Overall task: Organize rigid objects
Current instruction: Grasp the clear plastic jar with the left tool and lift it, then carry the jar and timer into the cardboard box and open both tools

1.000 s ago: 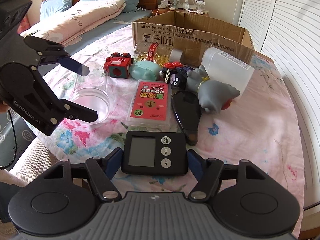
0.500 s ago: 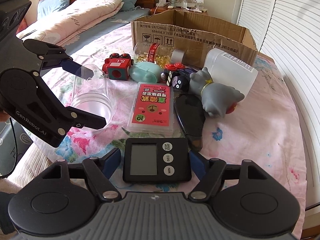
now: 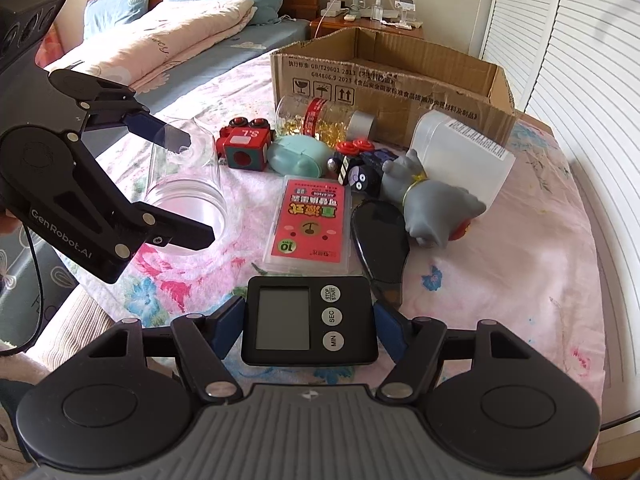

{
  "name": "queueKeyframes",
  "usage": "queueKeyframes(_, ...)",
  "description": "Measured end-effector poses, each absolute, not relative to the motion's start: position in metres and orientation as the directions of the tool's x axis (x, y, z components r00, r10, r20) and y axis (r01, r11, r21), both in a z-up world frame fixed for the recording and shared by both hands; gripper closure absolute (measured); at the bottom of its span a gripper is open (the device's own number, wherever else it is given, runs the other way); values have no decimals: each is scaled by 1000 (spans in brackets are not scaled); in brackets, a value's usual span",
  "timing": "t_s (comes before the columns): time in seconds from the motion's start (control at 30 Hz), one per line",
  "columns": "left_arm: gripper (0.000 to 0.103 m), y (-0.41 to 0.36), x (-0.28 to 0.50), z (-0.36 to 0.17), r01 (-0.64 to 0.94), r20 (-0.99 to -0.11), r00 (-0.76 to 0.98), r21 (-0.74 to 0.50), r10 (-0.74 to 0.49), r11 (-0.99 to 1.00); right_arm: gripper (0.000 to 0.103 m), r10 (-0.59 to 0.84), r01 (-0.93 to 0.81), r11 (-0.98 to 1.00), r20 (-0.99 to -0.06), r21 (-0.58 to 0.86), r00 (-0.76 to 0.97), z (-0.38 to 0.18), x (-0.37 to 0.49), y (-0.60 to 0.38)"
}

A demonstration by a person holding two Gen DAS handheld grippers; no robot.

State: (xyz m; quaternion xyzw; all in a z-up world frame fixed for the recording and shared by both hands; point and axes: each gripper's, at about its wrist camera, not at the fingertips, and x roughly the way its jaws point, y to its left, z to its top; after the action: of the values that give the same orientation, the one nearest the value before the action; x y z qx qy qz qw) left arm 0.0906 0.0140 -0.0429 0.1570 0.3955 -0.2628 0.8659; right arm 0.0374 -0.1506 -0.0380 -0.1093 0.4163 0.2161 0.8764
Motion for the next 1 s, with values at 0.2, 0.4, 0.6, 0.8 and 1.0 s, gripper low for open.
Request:
queueKeyframes(0.2,10,12,104,-18,554,-753,584,96,-304,827,29,294,-468,883,-750,-23,592,-13,46,-158)
queueKeyframes(0.4,10,12,135,17,512,-717,634,110,-289,852,29,298,-452,892,-706,-35,642,17,71,-167)
queueKeyframes(0.6,10,7,186,46,470,-679,683,127,-269,873,29,303,-441,896,-652,-52,695,47,106,-170)
queueKeyframes(0.8,10,-1,243,58,435,-672,692,98,-263,895,29,303,-432,900,-626,-61,719,63,150,-172)
queueKeyframes(1.0,10,-10,290,45,421,-704,672,108,-230,901,29,286,-406,913,-627,-52,724,63,194,-179)
